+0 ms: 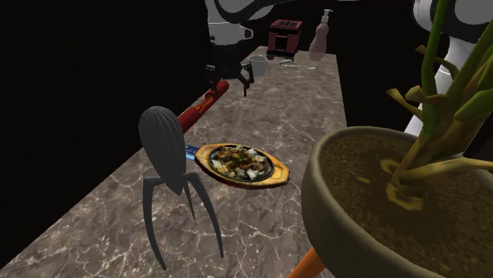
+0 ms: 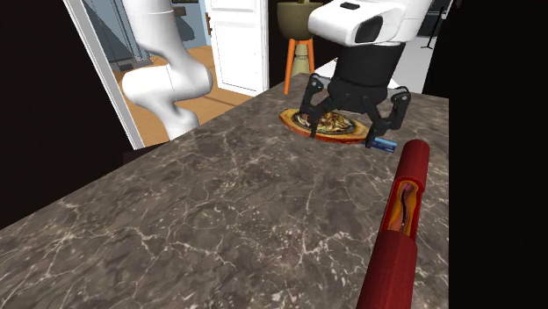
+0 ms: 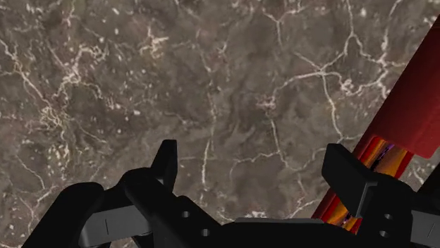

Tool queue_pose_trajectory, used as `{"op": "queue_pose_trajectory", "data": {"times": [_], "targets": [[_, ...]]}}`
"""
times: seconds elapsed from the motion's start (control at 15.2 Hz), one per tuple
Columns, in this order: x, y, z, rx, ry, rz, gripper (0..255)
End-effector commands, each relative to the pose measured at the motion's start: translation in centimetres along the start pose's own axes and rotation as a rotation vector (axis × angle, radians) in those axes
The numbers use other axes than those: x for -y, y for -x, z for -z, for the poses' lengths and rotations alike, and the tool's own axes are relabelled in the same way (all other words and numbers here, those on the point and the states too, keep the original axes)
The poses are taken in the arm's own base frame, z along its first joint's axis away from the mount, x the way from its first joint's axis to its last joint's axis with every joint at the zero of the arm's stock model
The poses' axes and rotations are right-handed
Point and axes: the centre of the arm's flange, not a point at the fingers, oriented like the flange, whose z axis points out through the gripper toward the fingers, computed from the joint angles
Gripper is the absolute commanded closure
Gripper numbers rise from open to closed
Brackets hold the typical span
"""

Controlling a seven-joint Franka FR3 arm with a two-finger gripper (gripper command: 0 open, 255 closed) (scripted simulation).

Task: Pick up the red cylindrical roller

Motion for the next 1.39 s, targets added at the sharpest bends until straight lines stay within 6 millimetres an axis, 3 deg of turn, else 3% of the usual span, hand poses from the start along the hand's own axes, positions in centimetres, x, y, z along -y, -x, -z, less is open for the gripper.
{"op": "queue_pose_trajectory", "data": {"times": [0.0,0.53,1.06,1.19,1.25,1.32], "targets": [[2.6,-1.2,-0.2,-0.003,0.009,-0.055,0],[11.7,-7.1,-2.1,-0.013,0.049,-0.254,0],[12.5,-7.8,-6.1,-0.014,0.051,-0.264,0],[12.5,-7.8,-6.1,-0.014,0.051,-0.264,0],[12.5,-7.8,-6.1,-0.014,0.051,-0.264,255],[12.5,-7.8,-6.1,-0.014,0.051,-0.264,255]]}}
